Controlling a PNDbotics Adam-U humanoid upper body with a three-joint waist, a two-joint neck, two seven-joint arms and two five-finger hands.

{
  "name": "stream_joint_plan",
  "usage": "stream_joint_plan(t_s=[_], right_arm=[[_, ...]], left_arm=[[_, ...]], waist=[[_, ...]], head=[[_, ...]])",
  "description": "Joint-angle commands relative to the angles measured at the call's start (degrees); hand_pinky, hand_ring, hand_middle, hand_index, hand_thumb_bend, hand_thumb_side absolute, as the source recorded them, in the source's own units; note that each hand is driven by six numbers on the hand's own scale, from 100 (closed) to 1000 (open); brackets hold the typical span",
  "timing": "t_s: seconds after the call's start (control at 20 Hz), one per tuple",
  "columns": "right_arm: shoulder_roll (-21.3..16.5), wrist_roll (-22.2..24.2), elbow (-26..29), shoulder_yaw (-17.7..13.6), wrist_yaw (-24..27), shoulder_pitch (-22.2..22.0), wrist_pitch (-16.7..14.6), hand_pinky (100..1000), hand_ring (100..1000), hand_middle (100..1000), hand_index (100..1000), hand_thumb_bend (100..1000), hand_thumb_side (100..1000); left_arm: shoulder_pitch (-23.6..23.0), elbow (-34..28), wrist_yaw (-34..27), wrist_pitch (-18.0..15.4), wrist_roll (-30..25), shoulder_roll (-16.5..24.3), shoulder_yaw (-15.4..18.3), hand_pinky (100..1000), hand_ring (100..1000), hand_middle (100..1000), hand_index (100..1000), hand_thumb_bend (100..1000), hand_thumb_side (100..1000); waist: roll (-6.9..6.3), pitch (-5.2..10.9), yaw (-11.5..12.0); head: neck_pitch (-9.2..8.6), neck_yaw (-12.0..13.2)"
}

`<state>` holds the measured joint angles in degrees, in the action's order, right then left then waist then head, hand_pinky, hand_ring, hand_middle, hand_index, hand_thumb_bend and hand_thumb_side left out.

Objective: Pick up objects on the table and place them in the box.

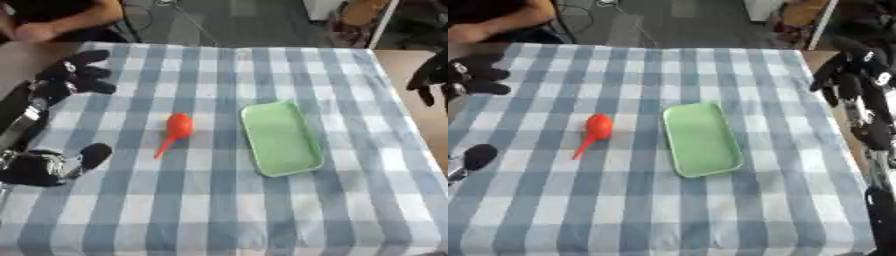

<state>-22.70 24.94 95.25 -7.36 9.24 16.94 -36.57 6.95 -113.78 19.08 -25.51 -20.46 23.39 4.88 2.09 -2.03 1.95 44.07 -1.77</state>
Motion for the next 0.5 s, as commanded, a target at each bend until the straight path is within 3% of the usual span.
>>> stream_joint_plan(t_s=[0.05,0.2,0.5], right_arm=[[-1.3,0.2,0.5,-0.1,0.3,1.1,-0.1,100,447,518,890,100,633],[-1.4,0.3,0.4,0.0,0.3,1.0,-0.1,100,447,517,890,100,633],[-1.5,0.5,0.2,0.1,0.5,1.1,-0.3,100,446,517,890,100,633]], left_arm=[[1.6,-0.8,-0.4,3.9,-0.9,1.5,-0.4,702,764,980,783,816,762],[3.7,0.9,2.3,9.0,-2.5,2.3,-0.5,569,713,1000,786,804,769],[8.3,6.7,8.1,13.1,-2.9,3.0,-1.6,550,700,1000,785,795,796]], waist=[[-0.12,0.57,0.0],[-0.13,0.68,0.0],[-0.03,0.80,0.1]], head=[[0.04,0.1],[0.04,0.0],[0.04,0.1]])
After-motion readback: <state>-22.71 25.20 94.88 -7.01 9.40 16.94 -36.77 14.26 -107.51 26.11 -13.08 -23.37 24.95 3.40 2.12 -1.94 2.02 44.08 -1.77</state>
